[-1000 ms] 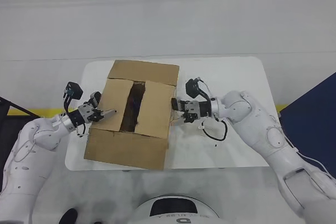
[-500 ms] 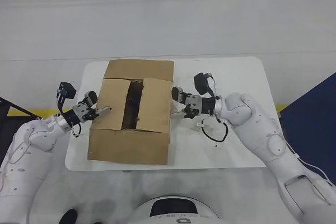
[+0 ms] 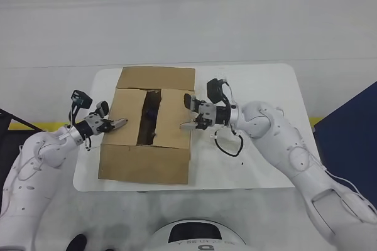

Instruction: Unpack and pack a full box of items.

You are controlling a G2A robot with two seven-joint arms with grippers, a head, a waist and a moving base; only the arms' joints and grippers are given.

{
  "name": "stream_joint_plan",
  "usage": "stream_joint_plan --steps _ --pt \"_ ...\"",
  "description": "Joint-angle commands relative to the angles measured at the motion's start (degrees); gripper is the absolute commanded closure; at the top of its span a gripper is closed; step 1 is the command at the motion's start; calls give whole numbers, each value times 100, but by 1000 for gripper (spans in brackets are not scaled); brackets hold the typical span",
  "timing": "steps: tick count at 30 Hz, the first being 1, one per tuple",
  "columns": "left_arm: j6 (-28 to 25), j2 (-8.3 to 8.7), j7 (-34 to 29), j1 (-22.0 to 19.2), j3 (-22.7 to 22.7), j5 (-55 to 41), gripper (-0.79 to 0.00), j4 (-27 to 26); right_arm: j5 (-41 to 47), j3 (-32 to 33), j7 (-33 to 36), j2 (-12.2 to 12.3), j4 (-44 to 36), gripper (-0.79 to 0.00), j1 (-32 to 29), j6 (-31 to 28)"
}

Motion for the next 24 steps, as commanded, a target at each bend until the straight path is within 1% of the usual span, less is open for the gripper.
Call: stream_joint_plan --steps 1,4,8,10,12,14,17,20,24 --pt "77 -10 41 -9 52 100 -785 11 -10 37 -32 11 -18 -785 -21 -14" --pt "108 -14 -4 -41 105 215 -785 -24 -10 37 -32 11 -18 -785 -21 -14" --pt "358 -33 -81 -106 174 210 -785 -31 25 62 -81 12 -2 -785 -40 37" --pt "417 -42 -114 -135 205 174 -785 -17 290 346 -556 31 165 -785 -165 311" --pt "407 -52 -133 -150 232 25 -785 -17 506 596 -965 34 453 -785 -211 703" --pt "333 -53 -178 -147 220 -165 -785 -38 988 645 -1082 -6 764 -785 -165 769" --pt "270 -35 -237 -131 105 -435 -785 -93 1231 519 -862 -123 1463 -785 176 1527" --pt "228 -15 -192 -47 -60 -720 -785 -145 1570 190 -413 -325 2051 -785 541 2037" --pt "172 26 -111 128 -373 -1078 -785 -115 2037 -186 164 -612 2730 -785 969 2136"
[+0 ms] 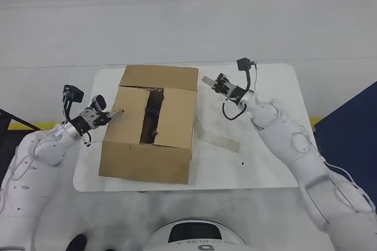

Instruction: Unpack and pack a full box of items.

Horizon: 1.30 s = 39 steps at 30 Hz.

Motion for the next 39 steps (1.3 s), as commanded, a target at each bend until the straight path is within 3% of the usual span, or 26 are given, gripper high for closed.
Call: stream_joint_plan --steps 1,7,15,20,25,30,34,39 --pt "-37 23 55 113 -175 -159 -785 49 240 -153 230 -137 304 -785 168 -109" --pt "-231 80 141 426 -620 -674 -785 483 1142 -397 744 -533 1141 -785 520 -858" --pt "-365 116 256 331 -941 -1122 -785 1751 3360 -183 2110 -880 1893 -785 614 -2240" --pt "-600 123 281 282 -985 -1232 -785 2031 4538 43 3186 -926 1684 -785 548 -2235" --pt "-696 116 334 302 -954 -1142 -785 2091 4088 -39 2904 -953 2259 -785 786 -2257" --pt "-1033 125 450 486 -961 -897 -785 1878 3211 -208 1986 -1061 2667 -785 992 -2243" --pt "-1462 151 476 731 -1042 -815 -785 1645 1859 -595 893 -1172 2850 -785 1189 -1327" --pt "-1522 176 532 989 -1125 -702 -785 1477 1605 -741 808 -1358 2677 -785 1118 -761"
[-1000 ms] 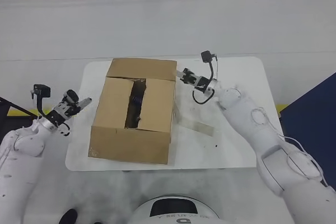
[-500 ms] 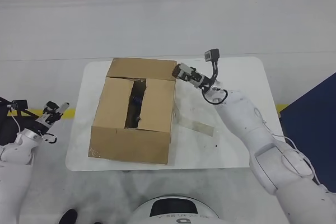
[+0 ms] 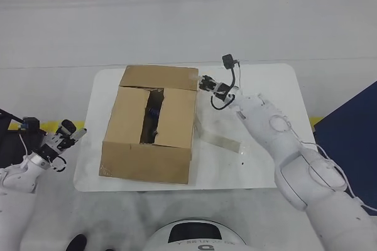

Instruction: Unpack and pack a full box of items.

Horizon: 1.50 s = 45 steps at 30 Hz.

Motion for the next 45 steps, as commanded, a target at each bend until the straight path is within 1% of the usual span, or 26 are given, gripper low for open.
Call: stream_joint_plan --steps 1,5,12,15,16,20,23,26,31,33,37,39,41,45 --pt "5 11 38 85 -32 37 -785 -17 93 11 109 -61 -12 -785 -15 33" --pt "5 38 124 237 -90 82 -785 -27 386 116 294 -147 59 -785 -12 -288" --pt "5 67 239 278 -68 125 -785 72 1059 437 566 -180 115 -785 -63 -1452" --pt "5 72 271 278 -16 163 -785 25 1277 546 931 -161 -8 -785 -84 -1452" --pt "5 76 285 286 -4 168 -785 10 1317 569 1175 -144 -118 -785 -102 -1452" --pt "5 99 306 281 14 257 -785 8 1375 733 1988 -20 -485 -785 -177 -1452" --pt "5 115 332 267 34 300 -785 35 1456 916 2407 83 -789 -785 -298 -1452" --pt "5 136 349 257 50 322 -785 50 1072 914 2407 186 -1046 -785 -381 -1452" --pt "5 189 334 301 84 404 -785 -65 241 625 2408 347 -1406 -785 -475 -1452" --pt "5 220 329 401 155 374 -785 -252 105 525 2408 400 -1488 -785 -479 -1452" --pt "5 348 263 672 231 690 -785 -703 165 479 2407 481 -1639 -785 -493 -1452" --pt "5 433 348 851 258 979 -785 -974 190 488 2407 516 -1702 -785 -501 -1452" --pt "5 519 587 1031 245 1303 -785 -1180 197 491 2407 544 -1733 -785 -511 -1452" --pt "5 667 1166 1297 124 2354 -785 -1437 176 487 2407 577 -1755 -785 -514 -1452"
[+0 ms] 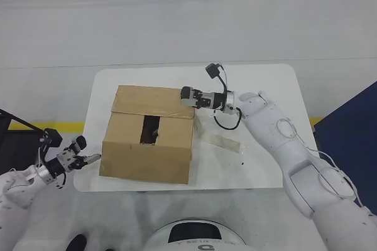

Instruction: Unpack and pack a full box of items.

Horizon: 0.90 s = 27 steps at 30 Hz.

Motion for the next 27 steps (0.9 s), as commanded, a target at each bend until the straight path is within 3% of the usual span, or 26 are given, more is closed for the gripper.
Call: stream_joint_plan --steps 1,6,15,21,27 --pt "0 43 375 80 -65 582 -785 -44 -4 -1 -1 11 3 -785 0 0" --pt "0 66 1207 172 13 1047 -785 -126 -34 42 -6 33 54 -785 4 0" --pt "97 17 1538 -110 366 1449 -785 -118 -233 173 -130 63 -14 -785 -96 0" --pt "0 -8 1918 -156 381 884 -785 -178 -456 443 -587 164 -335 -785 -315 0" --pt "0 100 1858 -26 538 -201 -785 -587 -628 955 -1362 331 -924 -785 -734 0"
